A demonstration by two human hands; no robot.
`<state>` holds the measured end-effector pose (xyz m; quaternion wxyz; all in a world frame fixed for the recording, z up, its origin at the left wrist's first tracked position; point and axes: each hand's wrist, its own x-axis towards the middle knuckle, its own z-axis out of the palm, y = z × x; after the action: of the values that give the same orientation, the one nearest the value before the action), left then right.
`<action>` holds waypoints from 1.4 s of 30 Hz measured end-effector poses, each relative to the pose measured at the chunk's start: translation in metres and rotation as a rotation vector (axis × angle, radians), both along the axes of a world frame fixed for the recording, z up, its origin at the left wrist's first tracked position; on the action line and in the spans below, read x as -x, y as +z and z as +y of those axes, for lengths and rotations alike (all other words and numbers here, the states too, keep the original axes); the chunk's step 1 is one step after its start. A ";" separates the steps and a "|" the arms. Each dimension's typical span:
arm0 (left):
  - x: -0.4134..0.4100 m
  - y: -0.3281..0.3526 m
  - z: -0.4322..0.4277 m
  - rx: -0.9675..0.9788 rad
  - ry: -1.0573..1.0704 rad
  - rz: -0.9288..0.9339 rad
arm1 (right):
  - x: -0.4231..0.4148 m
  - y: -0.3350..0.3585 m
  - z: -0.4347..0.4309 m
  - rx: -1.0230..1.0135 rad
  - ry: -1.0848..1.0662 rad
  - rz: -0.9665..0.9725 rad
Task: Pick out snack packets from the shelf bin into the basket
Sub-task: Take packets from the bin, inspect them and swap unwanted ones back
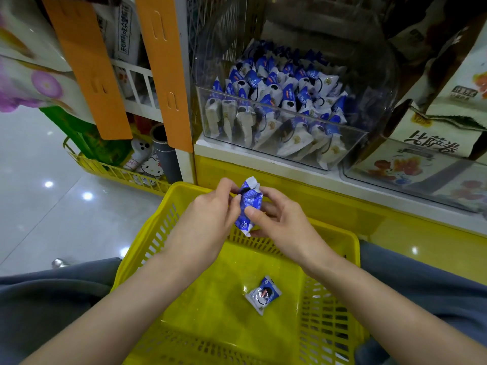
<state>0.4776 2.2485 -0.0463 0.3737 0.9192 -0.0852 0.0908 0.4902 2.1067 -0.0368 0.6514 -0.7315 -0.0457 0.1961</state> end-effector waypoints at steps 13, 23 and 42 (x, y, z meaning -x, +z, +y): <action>-0.004 -0.005 0.001 -0.045 -0.021 0.036 | 0.001 -0.010 -0.002 0.276 0.042 -0.123; -0.003 -0.005 -0.012 0.263 -0.037 0.227 | 0.002 -0.013 -0.007 0.734 -0.047 -0.479; -0.012 0.010 -0.010 0.643 -0.020 0.321 | -0.014 0.011 -0.011 0.294 -0.185 -0.453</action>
<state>0.4899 2.2389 -0.0359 0.6532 0.7564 -0.0015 -0.0360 0.5038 2.0954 -0.0259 0.5269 -0.8443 -0.0941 -0.0282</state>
